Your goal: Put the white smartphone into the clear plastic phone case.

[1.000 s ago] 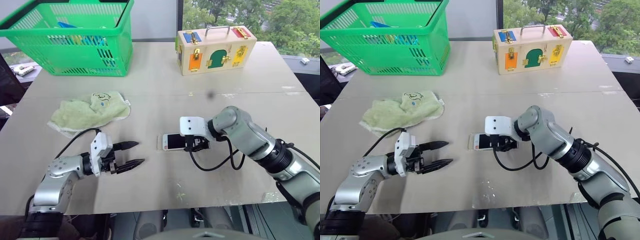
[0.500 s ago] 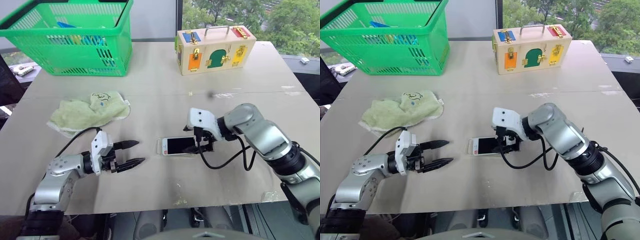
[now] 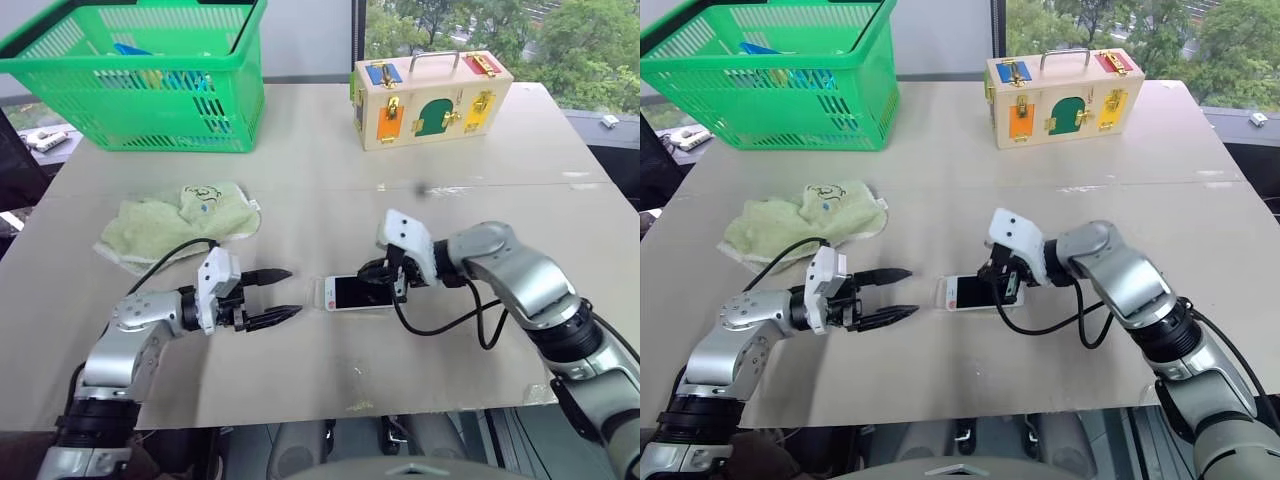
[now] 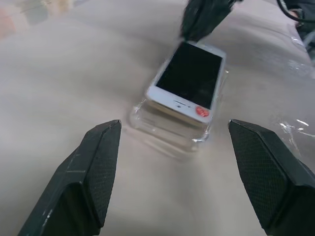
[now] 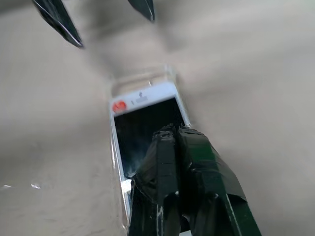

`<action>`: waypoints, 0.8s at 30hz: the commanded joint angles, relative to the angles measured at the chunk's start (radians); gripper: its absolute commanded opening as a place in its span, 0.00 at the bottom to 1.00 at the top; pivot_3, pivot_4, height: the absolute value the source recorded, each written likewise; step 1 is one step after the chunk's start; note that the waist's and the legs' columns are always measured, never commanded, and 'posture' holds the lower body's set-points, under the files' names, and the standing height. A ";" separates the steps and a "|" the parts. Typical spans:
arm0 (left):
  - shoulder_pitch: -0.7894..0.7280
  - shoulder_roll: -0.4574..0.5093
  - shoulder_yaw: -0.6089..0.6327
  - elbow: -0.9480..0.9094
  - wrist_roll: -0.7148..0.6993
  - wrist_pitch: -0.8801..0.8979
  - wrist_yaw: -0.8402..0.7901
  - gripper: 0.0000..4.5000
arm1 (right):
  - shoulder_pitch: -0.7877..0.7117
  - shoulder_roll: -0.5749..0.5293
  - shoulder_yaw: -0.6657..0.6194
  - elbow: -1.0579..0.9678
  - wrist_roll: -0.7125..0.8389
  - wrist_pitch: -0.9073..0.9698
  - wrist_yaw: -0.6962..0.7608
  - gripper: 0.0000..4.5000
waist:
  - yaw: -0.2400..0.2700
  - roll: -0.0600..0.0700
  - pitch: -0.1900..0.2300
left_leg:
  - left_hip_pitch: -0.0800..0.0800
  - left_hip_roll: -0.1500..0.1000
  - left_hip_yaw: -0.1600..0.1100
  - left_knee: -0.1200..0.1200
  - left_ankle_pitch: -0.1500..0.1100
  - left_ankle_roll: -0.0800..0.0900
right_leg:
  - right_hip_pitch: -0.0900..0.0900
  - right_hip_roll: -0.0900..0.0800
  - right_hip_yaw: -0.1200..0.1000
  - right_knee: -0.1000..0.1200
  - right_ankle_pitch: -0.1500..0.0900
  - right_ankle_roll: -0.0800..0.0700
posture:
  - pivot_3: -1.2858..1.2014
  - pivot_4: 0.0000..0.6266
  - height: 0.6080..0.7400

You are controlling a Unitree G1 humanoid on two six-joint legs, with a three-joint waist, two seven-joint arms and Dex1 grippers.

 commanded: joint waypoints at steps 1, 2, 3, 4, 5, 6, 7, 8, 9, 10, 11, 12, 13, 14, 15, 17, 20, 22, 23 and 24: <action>-0.028 0.003 -0.005 0.015 0.009 -0.009 -0.010 0.80 | -0.012 0.009 0.042 0.050 -0.018 -0.058 -0.001 0.01 | 0.000 0.000 0.000 | 0.000 0.000 0.000 0.000 0.000 0.000 | 0.000 0.001 0.000 0.000 0.000 0.000 | 0.52 0.24 1.00; -0.033 0.003 -0.007 0.022 0.012 -0.011 -0.012 0.80 | -0.012 0.011 0.057 0.065 -0.020 -0.066 0.005 0.01 | 0.000 0.000 0.000 | 0.000 0.000 0.000 0.000 0.000 0.000 | 0.000 0.002 0.000 0.000 0.000 0.000 | 0.52 0.24 1.00; -0.036 0.004 -0.008 0.029 0.015 -0.015 -0.014 0.80 | -0.011 0.016 0.070 0.077 -0.017 -0.069 0.012 0.01 | 0.000 0.000 0.000 | 0.000 0.000 0.000 0.000 0.000 0.000 | 0.000 0.004 0.000 0.000 0.000 0.000 | 0.52 0.24 1.00; -0.038 0.004 -0.009 0.035 0.017 -0.018 -0.016 0.80 | -0.009 0.023 0.080 0.087 -0.014 -0.070 0.016 0.01 | -0.001 0.000 0.000 | 0.000 0.000 0.000 0.000 0.000 0.000 | 0.000 0.004 0.000 0.000 0.000 0.000 | 0.52 0.24 1.00; -0.039 0.004 -0.010 0.038 0.018 -0.019 -0.017 0.80 | -0.006 0.030 0.089 0.097 -0.013 -0.070 0.017 0.01 | -0.002 0.000 0.000 | 0.001 0.000 0.000 0.000 0.000 0.000 | 0.000 0.005 0.001 0.000 0.000 0.000 | 0.52 0.24 1.00; -0.039 0.005 -0.010 0.039 0.019 -0.020 -0.017 0.80 | -0.005 0.030 0.113 0.112 -0.026 -0.073 0.017 0.01 | -0.003 0.000 0.000 | 0.001 0.001 0.000 0.000 0.000 0.000 | 0.000 0.005 0.001 0.000 0.000 0.001 | 0.52 0.24 1.00; -0.039 0.005 -0.009 0.038 0.020 -0.020 -0.017 0.80 | -0.007 0.026 0.142 0.126 -0.044 -0.072 0.019 0.01 | -0.005 0.000 0.000 | 0.001 0.001 0.000 0.000 0.000 0.000 | 0.001 0.005 0.001 0.000 0.000 0.001 | 0.52 0.24 1.00; -0.038 0.005 -0.009 0.037 0.020 -0.019 -0.017 0.80 | -0.010 0.019 0.170 0.139 -0.061 -0.072 0.022 0.01 | -0.007 0.000 0.000 | 0.001 0.001 0.000 0.000 0.000 0.000 | 0.000 0.005 0.002 0.000 0.000 0.001 | 0.52 0.24 1.00; -0.038 0.005 -0.009 0.034 0.020 -0.017 -0.015 0.80 | -0.014 0.015 0.194 0.156 -0.075 -0.068 0.025 0.01 | -0.010 0.000 -0.001 | 0.001 0.001 0.000 0.000 0.000 0.000 | 0.001 0.005 0.003 0.001 0.000 0.001 | 0.52 0.24 1.00; -0.037 0.004 -0.009 0.032 0.021 -0.016 -0.013 0.80 | -0.018 0.013 0.209 0.169 -0.083 -0.065 0.028 0.01 | -0.012 0.000 -0.001 | 0.002 0.001 0.000 0.000 0.000 0.000 | 0.001 0.005 0.003 0.001 0.000 0.001 | 0.52 0.24 1.00; -0.035 0.003 -0.010 0.026 0.021 -0.014 -0.011 0.80 | -0.020 0.016 0.222 0.186 -0.085 -0.058 0.033 0.01 | -0.014 -0.001 -0.002 | 0.002 0.001 0.000 0.000 0.000 0.000 | 0.001 0.005 0.004 0.001 -0.001 0.001 | 0.52 0.24 1.00; -0.032 0.001 -0.011 0.020 0.021 -0.012 -0.007 0.80 | -0.021 0.018 0.232 0.203 -0.082 -0.052 0.044 0.01 | -0.015 -0.001 -0.002 | 0.003 0.001 0.000 0.000 0.000 0.000 | 0.002 0.005 0.004 0.001 -0.001 0.001 | 0.52 0.24 1.00; -0.030 -0.001 -0.012 0.015 0.022 -0.010 -0.003 0.80 | -0.020 0.021 0.237 0.219 -0.077 -0.048 0.054 0.01 | -0.016 -0.001 -0.003 | 0.005 0.001 0.000 0.000 0.000 0.000 | 0.004 0.004 0.004 0.001 -0.001 0.002 | 0.52 0.24 1.00; -0.028 -0.003 -0.014 0.011 0.021 -0.009 0.000 0.80 | -0.019 0.026 0.239 0.235 -0.073 -0.046 0.059 0.01 | -0.016 -0.001 -0.004 | 0.007 0.001 0.000 0.000 0.000 0.000 | 0.006 0.003 0.004 0.001 -0.001 0.002 | 0.52 0.24 1.00; -0.028 -0.004 -0.016 0.007 0.021 -0.007 0.004 0.80 | -0.017 0.029 0.237 0.248 -0.072 -0.047 0.061 0.01 | -0.017 -0.001 -0.004 | 0.009 0.001 0.000 0.000 0.000 0.000 | 0.007 0.001 0.004 0.001 -0.001 0.002 | 0.52 0.24 1.00; -0.028 -0.007 -0.020 0.001 0.021 -0.005 0.010 0.80 | -0.013 0.039 0.211 0.266 -0.069 -0.054 0.049 0.01 | -0.018 0.000 -0.005 | 0.013 0.001 0.001 -0.001 0.000 0.000 | 0.010 0.000 0.004 0.000 -0.002 0.002 | 0.52 0.24 1.00; -0.028 -0.010 -0.023 -0.002 0.023 -0.002 0.017 0.80 | -0.010 0.053 0.127 0.230 -0.031 -0.037 0.029 0.01 | -0.018 0.000 -0.009 | 0.015 0.001 0.000 -0.001 0.000 0.000 | 0.012 -0.002 0.004 0.000 -0.003 -0.001 | 0.52 0.24 1.00; -0.030 -0.010 -0.024 0.004 0.023 0.004 0.020 0.74 | -0.008 0.057 0.054 0.164 0.015 -0.007 0.021 0.00 | -0.018 0.000 -0.008 | 0.015 0.001 0.000 -0.001 0.000 0.000 | 0.012 -0.002 0.004 0.000 -0.003 -0.001 | 0.52 0.24 1.00; -0.032 -0.007 -0.027 0.008 0.023 0.006 0.011 0.68 | -0.006 0.060 0.018 0.129 0.039 0.014 0.012 0.00 | -0.017 0.000 -0.008 | 0.015 0.000 0.000 -0.001 0.000 0.000 | 0.012 -0.002 0.004 0.000 -0.003 -0.001 | 0.52 0.24 1.00; -0.035 -0.005 -0.028 0.016 0.024 -0.001 0.004 0.61 | -0.008 0.057 -0.014 0.090 0.058 0.033 0.003 0.00 | -0.017 0.000 -0.008 | 0.014 0.000 0.000 -0.001 0.000 0.000 | 0.012 -0.003 0.004 0.000 -0.003 -0.001 | 0.52 0.24 1.00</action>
